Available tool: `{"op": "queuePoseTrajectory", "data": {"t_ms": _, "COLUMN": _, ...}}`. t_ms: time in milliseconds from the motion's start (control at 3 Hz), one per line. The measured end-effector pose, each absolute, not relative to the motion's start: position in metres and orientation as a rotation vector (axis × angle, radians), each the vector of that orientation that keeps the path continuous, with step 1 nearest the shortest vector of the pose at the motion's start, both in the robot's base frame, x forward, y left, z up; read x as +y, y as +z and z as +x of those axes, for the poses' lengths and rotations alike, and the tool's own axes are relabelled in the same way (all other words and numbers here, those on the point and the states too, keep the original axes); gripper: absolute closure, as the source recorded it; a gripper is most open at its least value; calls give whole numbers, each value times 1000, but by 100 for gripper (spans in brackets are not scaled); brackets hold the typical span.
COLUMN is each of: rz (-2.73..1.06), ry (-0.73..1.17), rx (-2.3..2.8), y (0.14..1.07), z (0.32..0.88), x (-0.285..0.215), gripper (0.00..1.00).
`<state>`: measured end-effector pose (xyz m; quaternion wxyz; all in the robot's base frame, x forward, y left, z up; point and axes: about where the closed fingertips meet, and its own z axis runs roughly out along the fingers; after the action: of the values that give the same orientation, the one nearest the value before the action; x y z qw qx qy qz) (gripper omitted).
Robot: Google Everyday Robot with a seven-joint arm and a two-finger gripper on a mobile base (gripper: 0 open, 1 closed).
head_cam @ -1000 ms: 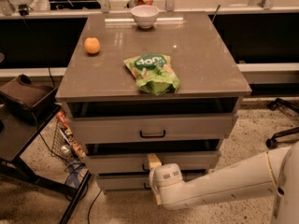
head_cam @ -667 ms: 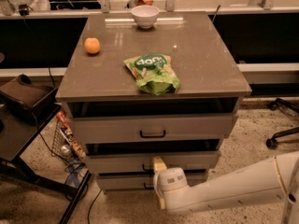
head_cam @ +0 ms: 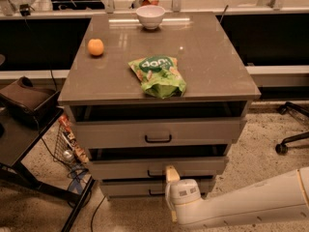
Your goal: Open middle drawer
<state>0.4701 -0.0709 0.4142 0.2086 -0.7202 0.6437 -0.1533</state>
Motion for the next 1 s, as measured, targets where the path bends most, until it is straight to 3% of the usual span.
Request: {"op": "queuePoseTrajectory", "data": {"t_ms": 1000, "rz": -2179, "ry": -401, "rx": 1800, "y": 374, "z": 487, "x": -44, "gripper": 0}}
